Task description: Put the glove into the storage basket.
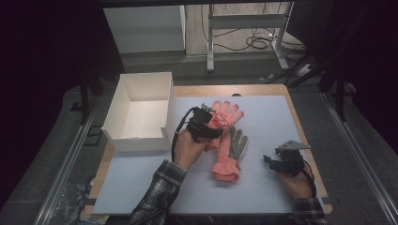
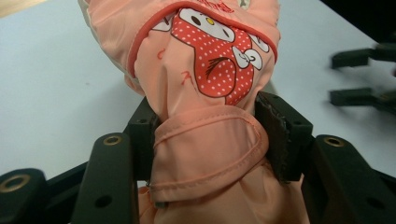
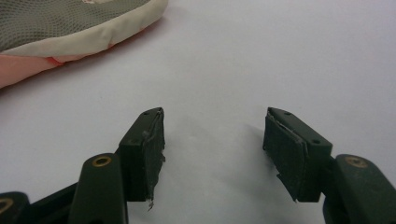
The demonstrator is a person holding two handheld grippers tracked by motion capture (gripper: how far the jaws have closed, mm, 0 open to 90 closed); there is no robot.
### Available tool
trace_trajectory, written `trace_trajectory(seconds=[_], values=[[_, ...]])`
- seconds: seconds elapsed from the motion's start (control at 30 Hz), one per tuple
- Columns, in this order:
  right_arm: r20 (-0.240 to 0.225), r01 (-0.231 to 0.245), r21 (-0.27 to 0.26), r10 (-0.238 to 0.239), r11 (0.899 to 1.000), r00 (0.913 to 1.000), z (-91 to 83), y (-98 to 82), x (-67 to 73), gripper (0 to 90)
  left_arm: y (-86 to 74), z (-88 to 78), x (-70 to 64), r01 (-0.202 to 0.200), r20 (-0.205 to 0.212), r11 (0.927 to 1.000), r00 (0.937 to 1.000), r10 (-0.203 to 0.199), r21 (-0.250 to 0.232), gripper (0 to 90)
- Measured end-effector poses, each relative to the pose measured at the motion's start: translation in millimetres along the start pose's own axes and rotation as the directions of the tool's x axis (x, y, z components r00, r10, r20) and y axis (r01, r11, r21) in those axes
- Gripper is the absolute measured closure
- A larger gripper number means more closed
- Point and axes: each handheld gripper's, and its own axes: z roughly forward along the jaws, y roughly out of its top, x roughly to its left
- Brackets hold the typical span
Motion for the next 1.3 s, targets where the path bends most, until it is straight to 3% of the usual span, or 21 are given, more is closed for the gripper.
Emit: trace_trajectory(seconds=[0.23, 0.53, 0.67, 0.83, 1.0, 1.2, 1.3], values=[[0.000, 0.002, 0.000, -0.002, 1.000, 1.0000, 0.1, 0.0, 0.0, 38.7, -9.5, -8.6, -29.5, -0.049, 0.020, 0.9988, 0.9986, 0.049, 0.004, 46.3], [-0.001, 0.000, 0.002, 0.000, 1.000, 1.0000, -0.2, 0.0, 0.1, 38.7, -23.1, 8.9, -53.4, -0.076, 0.044, 0.9968, 0.9962, 0.075, 0.022, 45.5], [0.000, 0.002, 0.002, -0.002, 1.000, 1.0000, -0.1, 0.0, 0.0, 38.7, -29.9, 17.8, -57.9, -0.089, 0.042, 0.9954, 0.9953, 0.087, 0.036, 43.5], [0.001, 0.001, 0.001, -0.001, 1.000, 1.0000, -0.1, 0.0, 0.2, 38.6, -36.9, 23.9, -58.2, -0.102, 0.042, 0.9939, 0.9941, 0.100, 0.042, 32.4], [0.009, 0.004, 0.002, -0.004, 1.000, 1.0000, -0.2, 0.4, 0.5, 37.2, -40.3, 20.3, -54.8, -0.107, 0.059, 0.9938, 0.9928, 0.105, 0.033, 23.2], [0.018, 0.000, -0.001, 0.000, 1.000, 0.9998, -0.7, 0.7, 1.6, 36.4, -42.0, 12.4, -53.4, -0.118, 0.093, 0.9929, 0.9888, 0.117, 0.012, 18.1], [-0.005, -0.011, -0.006, 0.011, 1.000, 0.9999, -1.4, 1.5, 4.1, 36.6, -42.1, 7.7, -53.0, -0.126, 0.091, 0.9920, 0.9881, 0.124, 0.008, 17.0]])
